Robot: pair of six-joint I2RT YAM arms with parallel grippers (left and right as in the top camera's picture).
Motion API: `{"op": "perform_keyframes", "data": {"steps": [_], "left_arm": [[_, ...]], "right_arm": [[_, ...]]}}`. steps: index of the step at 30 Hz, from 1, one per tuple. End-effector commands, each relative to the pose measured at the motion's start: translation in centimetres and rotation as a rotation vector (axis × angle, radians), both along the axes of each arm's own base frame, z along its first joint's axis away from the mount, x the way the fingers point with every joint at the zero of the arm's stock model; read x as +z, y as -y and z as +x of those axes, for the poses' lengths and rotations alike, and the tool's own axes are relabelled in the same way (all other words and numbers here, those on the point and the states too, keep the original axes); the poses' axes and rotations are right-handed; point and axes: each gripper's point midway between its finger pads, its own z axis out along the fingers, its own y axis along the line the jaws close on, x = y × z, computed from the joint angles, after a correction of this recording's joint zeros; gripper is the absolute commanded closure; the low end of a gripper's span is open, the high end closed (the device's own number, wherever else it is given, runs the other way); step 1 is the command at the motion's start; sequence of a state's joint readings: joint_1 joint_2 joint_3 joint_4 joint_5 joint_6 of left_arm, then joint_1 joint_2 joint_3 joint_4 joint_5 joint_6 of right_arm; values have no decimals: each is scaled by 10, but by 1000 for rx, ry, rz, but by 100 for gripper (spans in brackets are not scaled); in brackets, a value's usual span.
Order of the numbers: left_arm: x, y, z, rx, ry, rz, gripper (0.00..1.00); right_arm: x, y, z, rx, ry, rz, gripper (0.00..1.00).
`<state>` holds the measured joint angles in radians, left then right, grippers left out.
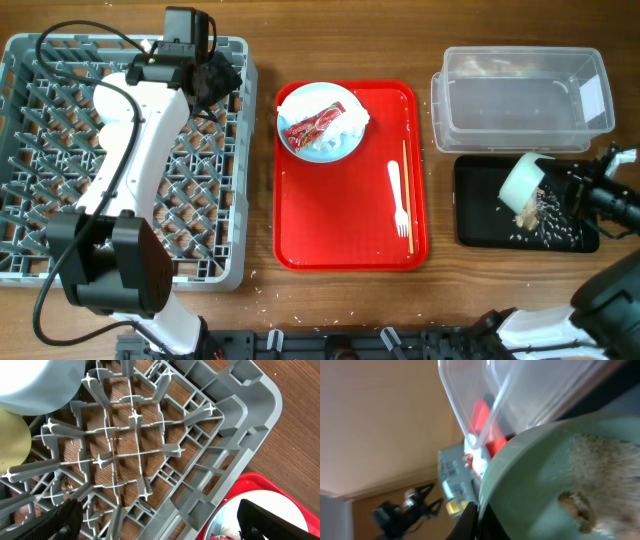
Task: Sort waste into correct bins and load items into the dishwasher rack
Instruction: 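Tip the rice bowl over the black tray to dump the rice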
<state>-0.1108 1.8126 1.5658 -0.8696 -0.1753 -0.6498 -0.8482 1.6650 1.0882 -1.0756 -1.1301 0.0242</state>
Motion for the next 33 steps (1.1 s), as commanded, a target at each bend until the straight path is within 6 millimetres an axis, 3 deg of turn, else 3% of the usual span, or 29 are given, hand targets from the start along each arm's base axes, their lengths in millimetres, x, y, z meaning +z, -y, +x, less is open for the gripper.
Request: {"op": "perform_keyframes", "data": {"steps": [1,3,7,13,15,16,18,20,22,24,27,29,31,33], "left_arm": [[2,-3,1,18,8,10,0],[2,-3,1,18,8,10,0],[2,-3,1,18,8,10,0],[2,-3,1,18,8,10,0],[2,-3,1,18,8,10,0],[2,-3,1,18,8,10,0],[2,-3,1,18,8,10,0],[2,-3,1,18,8,10,0],[2,-3,1,18,8,10,0],[2,-3,1,18,8,10,0],[2,-3,1,18,8,10,0],[2,-3,1,18,8,10,0],[2,-3,1,18,8,10,0],[2,-3,1,18,8,10,0]], "right_arm": [[-11,-4,4,-3,6,160,96],[-5,-7,3,-7,35,219,96],[-5,19,2,-94,50,221,96],[9,28,-2,-151,97,299,96],[0,38,3,-164,80,257,96],[2,32,0,-164,60,292,96],[18,28,-1,-144,176,283,96],[2,36,2,-177,56,304,96],[18,27,-1,-164,127,342,96],[5,36,3,-186,55,332,96],[18,27,-2,-156,146,316,96],[4,22,-9,-151,16,321,96],[26,13,-12,-99,216,239,96],[25,7,-16,-98,152,280,96]]}}
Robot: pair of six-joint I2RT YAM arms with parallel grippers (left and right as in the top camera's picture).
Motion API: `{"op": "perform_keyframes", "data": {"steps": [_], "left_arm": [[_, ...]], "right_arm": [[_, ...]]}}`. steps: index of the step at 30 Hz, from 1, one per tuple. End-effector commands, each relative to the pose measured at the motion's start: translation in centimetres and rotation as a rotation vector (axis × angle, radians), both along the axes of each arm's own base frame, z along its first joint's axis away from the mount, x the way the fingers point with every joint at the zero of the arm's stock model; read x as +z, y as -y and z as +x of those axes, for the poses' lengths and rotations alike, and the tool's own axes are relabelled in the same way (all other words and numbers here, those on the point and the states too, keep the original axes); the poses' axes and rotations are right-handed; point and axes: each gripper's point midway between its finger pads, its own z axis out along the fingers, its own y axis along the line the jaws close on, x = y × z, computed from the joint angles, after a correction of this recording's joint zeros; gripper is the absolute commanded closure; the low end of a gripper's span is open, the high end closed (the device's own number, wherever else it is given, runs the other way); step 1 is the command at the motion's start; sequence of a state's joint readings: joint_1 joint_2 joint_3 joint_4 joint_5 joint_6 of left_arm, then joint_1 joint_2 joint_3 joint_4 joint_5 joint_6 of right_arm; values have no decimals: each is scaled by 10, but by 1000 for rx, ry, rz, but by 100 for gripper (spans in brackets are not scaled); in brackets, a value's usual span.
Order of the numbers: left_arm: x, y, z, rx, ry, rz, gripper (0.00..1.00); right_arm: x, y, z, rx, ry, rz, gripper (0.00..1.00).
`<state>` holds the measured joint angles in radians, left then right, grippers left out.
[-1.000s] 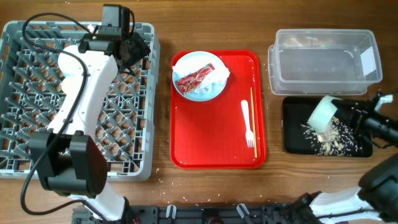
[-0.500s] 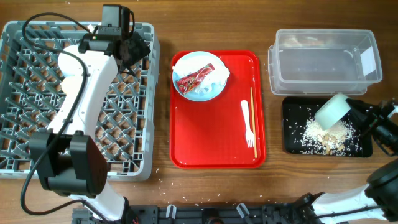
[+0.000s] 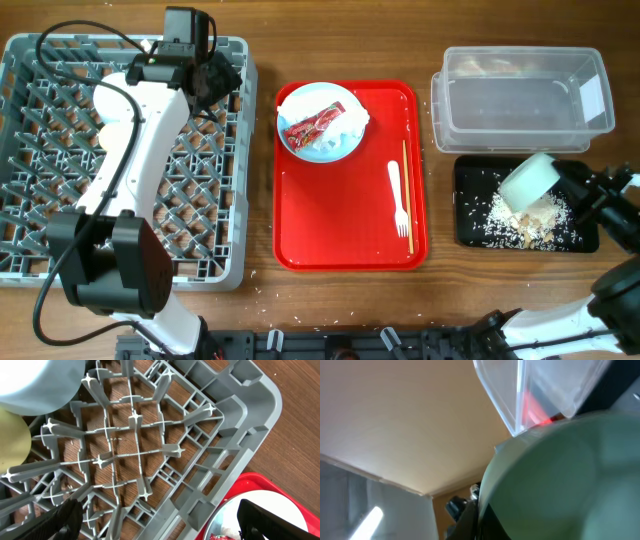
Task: Sort waste into correct bins and load items into the dishwasher rack
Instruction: 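Tip the rice bowl over the black tray to dump the rice, then return the empty green bowl to the red tray and release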
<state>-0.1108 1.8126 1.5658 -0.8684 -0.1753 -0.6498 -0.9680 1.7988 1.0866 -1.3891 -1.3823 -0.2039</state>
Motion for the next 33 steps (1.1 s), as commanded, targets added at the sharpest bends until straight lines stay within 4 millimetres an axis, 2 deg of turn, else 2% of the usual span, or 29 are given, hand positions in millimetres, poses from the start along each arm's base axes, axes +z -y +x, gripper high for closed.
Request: {"op": "perform_keyframes", "data": {"steps": [1,2,3,4,5,7,9,10,12,13,14,15,16,17,20,21,22,24,25,26,28,29,31,33], "left_arm": [[1,-4,1,18,7,10,0],[1,-3,1,18,7,10,0],[1,-3,1,18,7,10,0],[1,-4,1,18,7,10,0],[1,-4,1,18,7,10,0],[1,-4,1,18,7,10,0],[1,-4,1,18,7,10,0],[1,-3,1,18,7,10,0],[1,-4,1,18,7,10,0],[1,-4,1,18,7,10,0],[1,-4,1,18,7,10,0],[1,-4,1,18,7,10,0],[1,-3,1,18,7,10,0],[1,-4,1,18,7,10,0],[1,-3,1,18,7,10,0],[1,-3,1,18,7,10,0],[1,-4,1,18,7,10,0],[1,-4,1,18,7,10,0],[1,-3,1,18,7,10,0],[1,-4,1,18,7,10,0],[1,-4,1,18,7,10,0],[1,-4,1,18,7,10,0],[1,-3,1,18,7,10,0],[1,-4,1,18,7,10,0]], "right_arm": [[16,-3,-1,-1,156,-100,96],[19,4,5,-18,238,-164,96],[5,-3,-2,20,63,-76,96],[8,-10,-7,44,57,-81,96],[20,-8,-2,26,182,-161,96],[16,-13,-8,53,121,-151,96],[17,-2,1,35,208,-246,96],[6,-6,-6,50,49,-159,96],[23,-6,-2,41,212,-250,96],[16,-6,-3,43,140,-214,96],[15,-19,-14,81,38,-149,96],[39,-34,-15,109,224,-249,96],[49,-43,-15,138,291,-326,96],[56,-53,-17,161,290,-332,96],[105,-95,-25,228,463,-466,95],[114,-108,-27,264,467,-513,95],[112,-113,-26,284,391,-570,95],[90,-96,-20,202,111,-807,96],[89,-93,-20,151,42,-927,96],[99,-107,-21,141,69,-998,96],[123,-162,-18,194,203,-1024,96],[124,-188,-18,246,239,-1030,96],[101,-238,-15,376,218,-1085,96],[64,-299,-12,537,229,-1184,96]]}}
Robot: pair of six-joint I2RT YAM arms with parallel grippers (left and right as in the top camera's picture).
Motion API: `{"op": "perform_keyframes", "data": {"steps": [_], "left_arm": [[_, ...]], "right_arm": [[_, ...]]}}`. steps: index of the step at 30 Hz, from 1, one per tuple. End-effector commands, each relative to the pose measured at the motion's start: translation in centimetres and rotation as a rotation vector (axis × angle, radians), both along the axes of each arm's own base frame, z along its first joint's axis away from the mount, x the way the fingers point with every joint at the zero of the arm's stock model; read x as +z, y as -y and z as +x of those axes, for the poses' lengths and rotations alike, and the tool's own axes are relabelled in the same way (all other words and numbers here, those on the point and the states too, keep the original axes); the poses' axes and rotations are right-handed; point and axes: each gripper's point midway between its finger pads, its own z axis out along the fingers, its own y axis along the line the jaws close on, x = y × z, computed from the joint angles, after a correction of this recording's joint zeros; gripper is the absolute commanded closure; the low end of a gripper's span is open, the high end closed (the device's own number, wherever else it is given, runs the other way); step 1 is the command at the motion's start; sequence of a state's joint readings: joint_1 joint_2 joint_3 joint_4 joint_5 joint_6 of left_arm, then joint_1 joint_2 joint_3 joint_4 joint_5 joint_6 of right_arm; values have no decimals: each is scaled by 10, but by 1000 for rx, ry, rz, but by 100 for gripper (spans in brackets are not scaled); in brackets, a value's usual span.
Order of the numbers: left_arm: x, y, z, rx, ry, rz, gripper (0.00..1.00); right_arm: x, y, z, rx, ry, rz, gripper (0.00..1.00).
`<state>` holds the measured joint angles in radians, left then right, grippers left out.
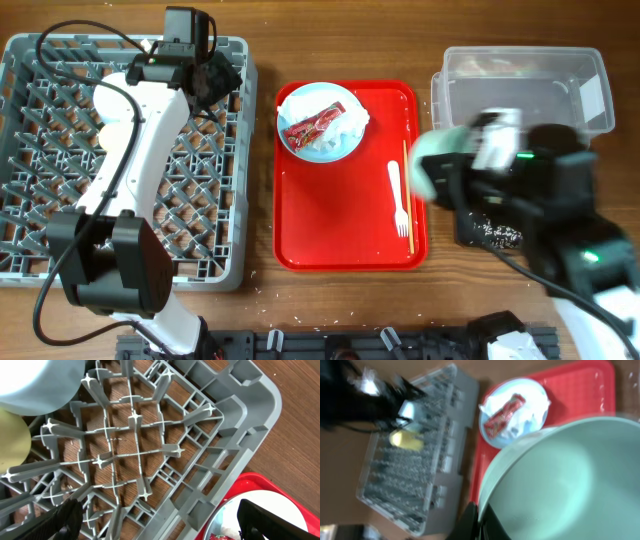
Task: Sort waste into correct bins and load items into the dishwasher rack
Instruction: 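Return the empty green bowl to the red tray and release, then grasp the green bowl with the left gripper and lift it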
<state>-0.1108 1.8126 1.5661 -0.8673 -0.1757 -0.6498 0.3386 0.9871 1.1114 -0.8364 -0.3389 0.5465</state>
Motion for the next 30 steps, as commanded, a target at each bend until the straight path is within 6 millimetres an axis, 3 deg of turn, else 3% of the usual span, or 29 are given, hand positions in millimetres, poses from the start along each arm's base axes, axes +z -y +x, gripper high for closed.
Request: {"op": "perform_keyframes", "data": {"steps": [1,3,5,7,8,12,16,19,20,22,23,25,27,30], "left_arm": [[1,-3,1,17,5,10,0],[1,-3,1,18,5,10,0],[1,-3,1,18,5,10,0],[1,-3,1,18,5,10,0],[1,-3,1,17,5,10,0],[1,-3,1,18,5,10,0],[1,-3,1,18,5,10,0],[1,-3,1,18,5,10,0],[1,-3,1,18,5,10,0],[1,-3,1,18,5,10,0],[1,-3,1,17,5,10,0],[1,-3,1,18,5,10,0],[1,-3,1,18,6,10,0],[1,1,1,7,3,-14,0]], "right_arm": [[-60,-59,18,-1,-61,-223,96],[-111,-113,19,99,-83,-324,95],[-149,-148,13,173,-116,-352,96],[-165,-162,6,215,-126,-365,95],[-166,-174,0,257,-118,-347,93],[-162,-178,2,257,-100,-331,53],[-152,-175,3,280,-82,-340,35],[-110,-128,29,126,-43,-408,0],[-83,-100,41,52,-41,-383,0],[-35,-18,66,-170,-8,-342,0],[-21,33,72,-319,5,-366,0],[-9,113,66,-557,-10,-441,0],[-6,157,60,-691,-39,-441,0],[-10,175,62,-745,-67,-448,0]]}}
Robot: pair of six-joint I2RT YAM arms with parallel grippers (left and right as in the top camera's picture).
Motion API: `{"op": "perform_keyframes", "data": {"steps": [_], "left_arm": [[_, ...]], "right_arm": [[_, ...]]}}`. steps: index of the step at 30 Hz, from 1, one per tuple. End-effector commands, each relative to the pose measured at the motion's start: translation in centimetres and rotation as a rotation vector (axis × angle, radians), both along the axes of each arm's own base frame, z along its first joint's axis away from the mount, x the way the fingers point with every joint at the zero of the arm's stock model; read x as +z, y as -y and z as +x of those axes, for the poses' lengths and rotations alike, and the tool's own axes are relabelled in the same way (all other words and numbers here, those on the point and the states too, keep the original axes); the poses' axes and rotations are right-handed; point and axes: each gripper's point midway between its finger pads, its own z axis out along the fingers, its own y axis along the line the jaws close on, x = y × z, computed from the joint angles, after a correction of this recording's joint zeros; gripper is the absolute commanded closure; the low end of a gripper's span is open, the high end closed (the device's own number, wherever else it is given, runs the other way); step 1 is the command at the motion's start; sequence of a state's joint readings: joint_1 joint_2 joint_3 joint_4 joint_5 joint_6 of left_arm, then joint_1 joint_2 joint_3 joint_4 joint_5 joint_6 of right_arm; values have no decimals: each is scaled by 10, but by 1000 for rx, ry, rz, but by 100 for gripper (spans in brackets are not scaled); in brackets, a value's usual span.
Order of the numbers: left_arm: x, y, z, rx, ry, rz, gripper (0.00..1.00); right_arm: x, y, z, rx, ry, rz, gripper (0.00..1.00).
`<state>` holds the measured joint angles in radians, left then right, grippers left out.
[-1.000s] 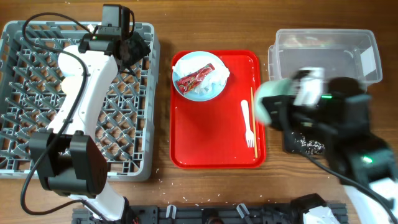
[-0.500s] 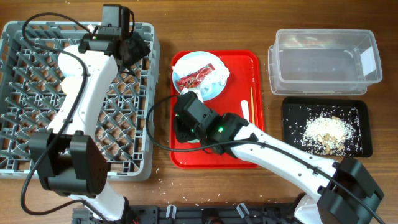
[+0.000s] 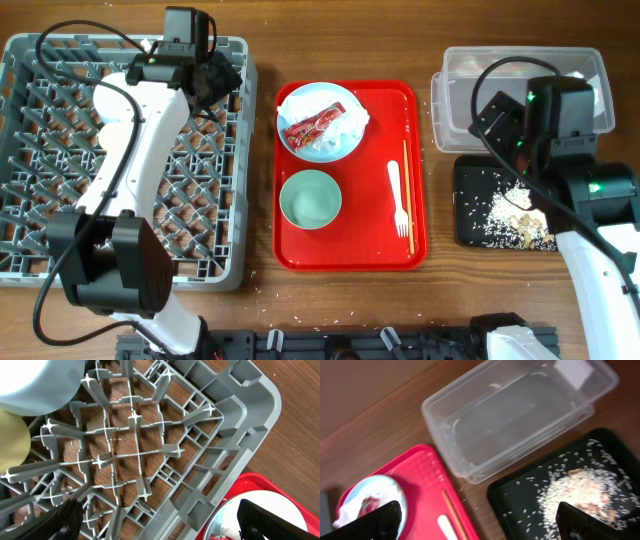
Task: Sort waste into correct bins and load items into the dishwasher rack
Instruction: 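Grasp the green bowl with the left gripper and lift it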
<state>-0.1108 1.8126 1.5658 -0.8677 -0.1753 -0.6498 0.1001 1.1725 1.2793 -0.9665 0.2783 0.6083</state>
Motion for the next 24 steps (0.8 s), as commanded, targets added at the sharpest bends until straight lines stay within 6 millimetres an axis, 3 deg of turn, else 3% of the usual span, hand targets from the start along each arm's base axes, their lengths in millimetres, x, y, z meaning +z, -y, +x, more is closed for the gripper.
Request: {"op": "perform_keyframes", "data": {"steps": [1,3,4,6,8,10,14,16,18,24], "left_arm": [[-3,31,-6,-71,-36,-173,0],[-1,84,-29,-208,-127,-457,0],[7,116,-44,-360,-162,-586,0],[12,159,-82,-608,-235,-640,0],[-8,170,-114,-657,-357,-458,0],[-15,184,-133,-706,-406,-354,0],[-25,236,-149,-878,-315,-72,0],[-33,242,-157,-822,-325,-1,2],[-42,247,-165,-802,-355,9,24],[-96,244,-184,-727,-452,26,35]], "right_arm": [[-5,9,2,-31,-21,-26,0],[-7,9,4,-30,-30,-27,0],[-9,9,4,-30,-35,-27,0],[-12,9,6,-30,-45,-28,0],[-15,9,7,-30,-56,-29,0],[-16,9,8,-30,-59,-29,0],[-21,9,10,-30,-75,-31,0],[-22,8,10,-29,-78,-32,0],[-22,9,10,-30,-78,-31,0],[-22,8,10,-30,-78,-31,0]]}}
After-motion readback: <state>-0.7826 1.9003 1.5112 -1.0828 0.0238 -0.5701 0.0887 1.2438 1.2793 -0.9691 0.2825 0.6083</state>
